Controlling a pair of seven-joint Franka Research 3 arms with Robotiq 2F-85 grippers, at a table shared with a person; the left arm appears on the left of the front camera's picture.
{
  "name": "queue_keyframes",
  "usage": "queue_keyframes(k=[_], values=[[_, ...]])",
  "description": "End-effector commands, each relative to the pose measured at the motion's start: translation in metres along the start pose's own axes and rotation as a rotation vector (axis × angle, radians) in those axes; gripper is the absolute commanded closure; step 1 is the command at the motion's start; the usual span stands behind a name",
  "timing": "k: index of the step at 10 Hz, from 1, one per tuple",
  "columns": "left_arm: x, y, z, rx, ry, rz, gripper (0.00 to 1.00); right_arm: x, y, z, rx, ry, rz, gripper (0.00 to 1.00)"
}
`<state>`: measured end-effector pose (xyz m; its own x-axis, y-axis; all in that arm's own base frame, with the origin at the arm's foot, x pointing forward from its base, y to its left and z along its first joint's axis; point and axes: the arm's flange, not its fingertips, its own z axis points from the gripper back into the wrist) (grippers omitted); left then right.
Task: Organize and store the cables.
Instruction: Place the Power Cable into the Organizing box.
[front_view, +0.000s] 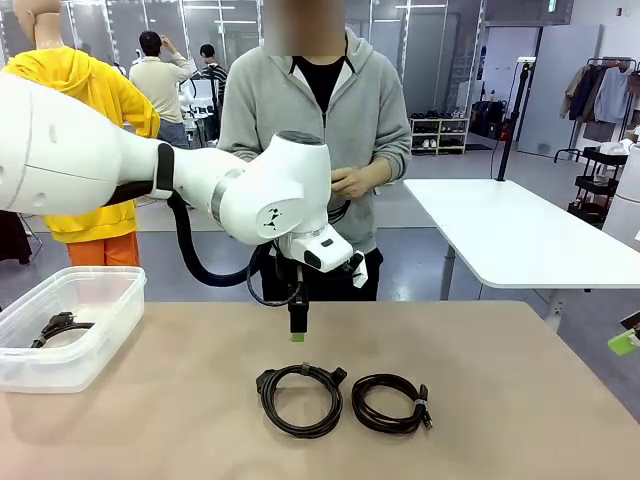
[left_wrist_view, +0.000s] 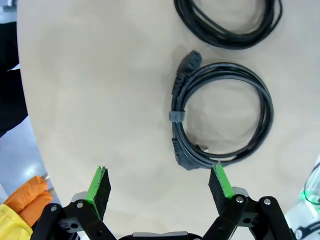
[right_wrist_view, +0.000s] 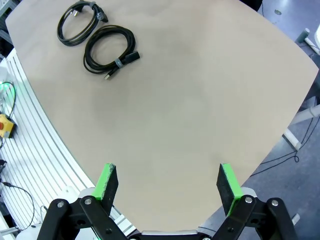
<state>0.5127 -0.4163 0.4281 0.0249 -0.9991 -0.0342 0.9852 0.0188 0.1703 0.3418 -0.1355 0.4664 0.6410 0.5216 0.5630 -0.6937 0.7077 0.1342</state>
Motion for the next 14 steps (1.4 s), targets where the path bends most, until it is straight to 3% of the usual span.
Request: queue_keyframes(k=[1,5,9,10,11,12,13,14], values=[[0.007,0.006,-0.011,-0.015,-0.060,-0.009,0.00,0.003,-0.001,-0.001,0.006,-0.004,-0.006,0.00],[0.013,0.003,-0.075,-0.153,-0.075,0.004,0.00,0.003,-0.001,-0.001,0.006,-0.004,-0.006,0.00],[0.010,0.003,-0.095,-0.180,-0.072,-0.006,0.00,0.003,-0.001,-0.001,0.006,-0.004,-0.006,0.00],[0.010,0.004,-0.096,-0.187,-0.060,-0.005,0.60,0.003,-0.001,-0.001,0.006,-0.004,-0.006,0.00],[0.011,0.003,-0.096,-0.199,-0.050,-0.018,0.60,0.003,-0.001,-0.001,0.006,-0.004,-0.006,0.00],[0.011,0.004,-0.097,-0.208,-0.057,-0.018,1.00,0.003,-0.001,-0.001,0.006,-0.004,-0.006,0.00],[0.010,0.004,-0.101,-0.220,-0.032,-0.015,0.65,0.003,-0.001,-0.001,0.006,-0.004,-0.006,0.00],[0.010,0.005,-0.103,-0.221,-0.024,-0.010,1.00,0.003,-0.001,-0.001,0.006,-0.004,-0.006,0.00]])
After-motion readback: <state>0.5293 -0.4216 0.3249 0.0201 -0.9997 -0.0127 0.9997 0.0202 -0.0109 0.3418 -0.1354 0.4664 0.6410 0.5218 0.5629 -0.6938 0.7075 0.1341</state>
